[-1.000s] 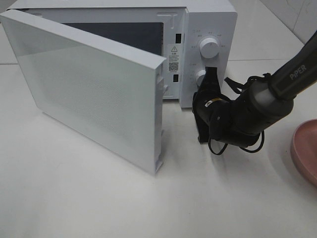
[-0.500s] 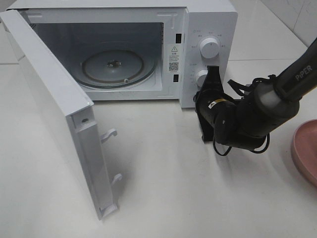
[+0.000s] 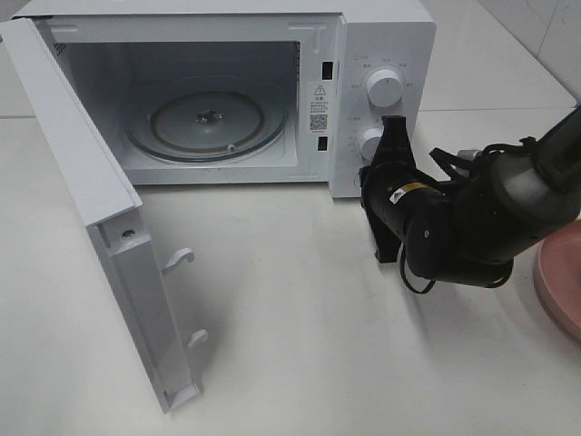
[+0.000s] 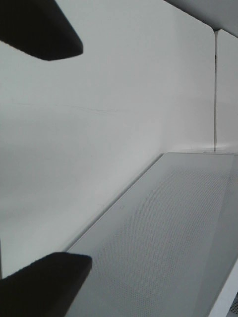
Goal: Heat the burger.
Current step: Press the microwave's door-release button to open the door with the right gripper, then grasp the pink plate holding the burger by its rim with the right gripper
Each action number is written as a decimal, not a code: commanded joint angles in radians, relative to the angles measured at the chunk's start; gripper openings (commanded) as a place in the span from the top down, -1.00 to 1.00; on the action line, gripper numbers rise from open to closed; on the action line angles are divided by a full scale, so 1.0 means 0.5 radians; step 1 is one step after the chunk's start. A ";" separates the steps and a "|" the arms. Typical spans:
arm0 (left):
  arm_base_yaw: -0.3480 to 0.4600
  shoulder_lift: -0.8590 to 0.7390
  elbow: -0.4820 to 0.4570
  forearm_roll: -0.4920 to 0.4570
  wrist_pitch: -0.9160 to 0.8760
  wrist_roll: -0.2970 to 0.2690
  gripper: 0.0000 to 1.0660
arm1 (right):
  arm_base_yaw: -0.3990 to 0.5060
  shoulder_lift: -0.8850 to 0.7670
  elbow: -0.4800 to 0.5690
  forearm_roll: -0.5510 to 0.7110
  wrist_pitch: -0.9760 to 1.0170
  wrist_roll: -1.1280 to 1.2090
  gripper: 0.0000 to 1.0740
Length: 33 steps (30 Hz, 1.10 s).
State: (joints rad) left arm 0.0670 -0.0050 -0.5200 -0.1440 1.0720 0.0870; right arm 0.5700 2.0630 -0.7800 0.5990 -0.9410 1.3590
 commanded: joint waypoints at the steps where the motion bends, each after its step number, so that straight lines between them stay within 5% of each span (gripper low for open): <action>1: -0.008 -0.034 0.004 -0.016 0.002 -0.010 -0.83 | 0.008 -0.050 0.044 -0.024 0.060 -0.018 1.00; 16: -0.008 -0.034 0.004 -0.016 0.002 -0.010 -0.83 | 0.008 -0.420 0.342 -0.122 0.360 -0.322 1.00; 33: -0.008 -0.034 0.004 -0.016 0.002 -0.010 -0.83 | 0.000 -0.976 0.358 -0.150 1.676 -1.934 0.95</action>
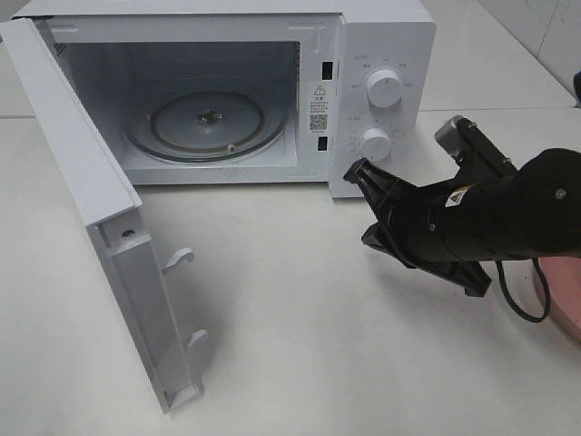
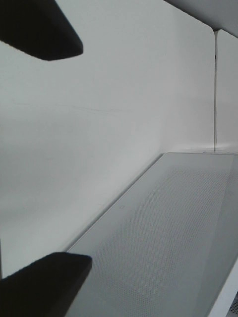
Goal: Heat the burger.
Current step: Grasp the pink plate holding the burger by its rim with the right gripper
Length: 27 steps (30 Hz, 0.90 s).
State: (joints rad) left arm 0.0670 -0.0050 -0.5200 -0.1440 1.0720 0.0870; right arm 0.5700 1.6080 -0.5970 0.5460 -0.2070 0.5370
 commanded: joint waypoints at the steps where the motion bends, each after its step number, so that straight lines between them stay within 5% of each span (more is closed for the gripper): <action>1: -0.008 -0.034 0.004 -0.016 0.002 -0.010 -0.83 | 0.000 -0.088 -0.022 -0.074 0.298 -0.368 0.95; 10: -0.008 -0.034 0.004 -0.016 0.002 -0.010 -0.83 | 0.000 -0.222 -0.186 -0.694 1.084 -0.778 0.94; 20: -0.008 -0.034 0.004 -0.016 0.002 -0.010 -0.83 | 0.000 -0.222 -0.244 -0.922 1.508 -0.832 0.88; 27: -0.008 -0.034 0.004 -0.016 0.002 -0.010 -0.83 | -0.188 -0.248 -0.244 -1.092 1.806 -0.896 0.70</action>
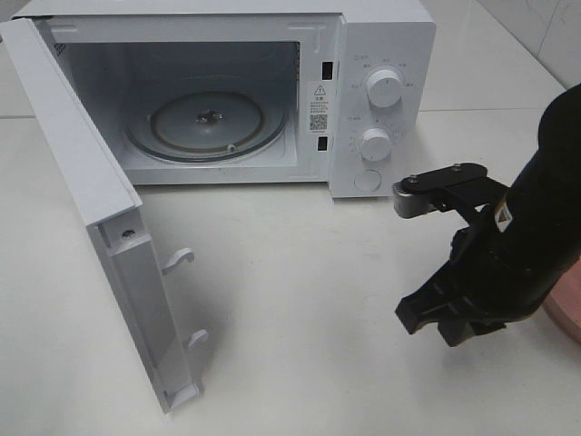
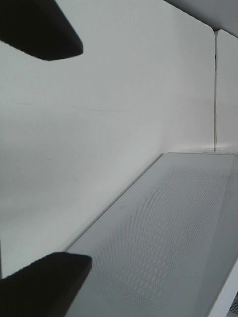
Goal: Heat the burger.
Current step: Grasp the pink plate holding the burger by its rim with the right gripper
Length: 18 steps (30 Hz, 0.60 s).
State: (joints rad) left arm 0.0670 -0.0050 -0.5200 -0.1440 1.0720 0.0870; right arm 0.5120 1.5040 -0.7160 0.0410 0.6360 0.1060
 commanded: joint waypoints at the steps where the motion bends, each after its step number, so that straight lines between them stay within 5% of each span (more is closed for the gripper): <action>1: -0.008 -0.034 0.004 -0.016 0.002 -0.010 -0.83 | -0.072 -0.040 -0.006 -0.082 0.120 -0.034 0.70; 6: -0.008 -0.034 0.004 -0.016 0.002 -0.010 -0.83 | -0.232 -0.138 -0.006 -0.258 0.202 -0.034 0.34; 13: -0.008 -0.034 0.004 -0.016 0.002 -0.010 -0.83 | -0.486 -0.234 -0.006 -0.516 0.236 -0.062 -0.75; 15: -0.008 -0.034 0.004 -0.016 0.002 -0.010 -0.83 | -0.540 -0.226 -0.006 -0.560 0.240 -0.062 -0.91; 18: -0.008 -0.034 0.004 -0.016 0.002 -0.010 -0.83 | -0.590 -0.210 -0.006 -0.582 0.222 -0.062 -0.90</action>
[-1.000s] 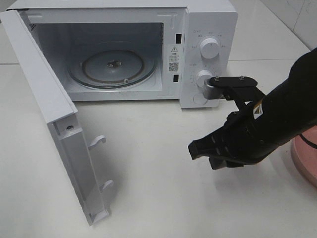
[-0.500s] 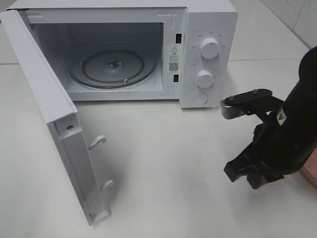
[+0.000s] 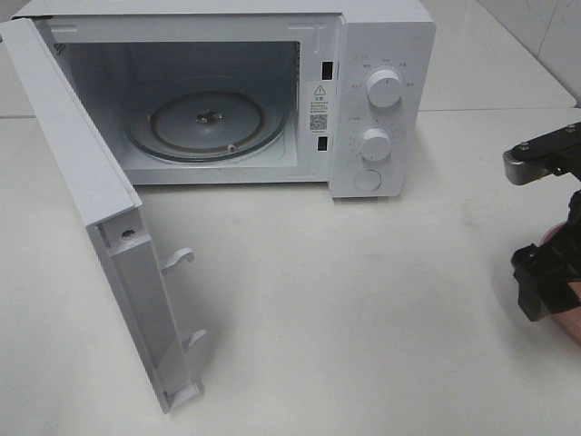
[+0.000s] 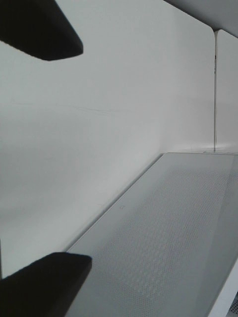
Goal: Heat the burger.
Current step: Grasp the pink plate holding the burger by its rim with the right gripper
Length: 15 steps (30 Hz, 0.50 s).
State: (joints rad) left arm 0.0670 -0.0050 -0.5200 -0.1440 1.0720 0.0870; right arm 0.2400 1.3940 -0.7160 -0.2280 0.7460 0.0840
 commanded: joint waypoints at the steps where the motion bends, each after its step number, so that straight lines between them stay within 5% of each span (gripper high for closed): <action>1: -0.008 -0.034 0.004 -0.016 0.002 -0.010 -0.83 | -0.064 0.022 -0.006 -0.044 -0.012 -0.024 -0.90; 15: -0.008 -0.034 0.004 -0.016 0.002 -0.010 -0.83 | -0.246 0.310 -0.006 -0.042 -0.216 -0.026 -0.83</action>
State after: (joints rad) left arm 0.0670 -0.0050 -0.5200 -0.1440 1.0720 0.0870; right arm 0.1260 1.5430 -0.7160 -0.2410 0.6480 0.0790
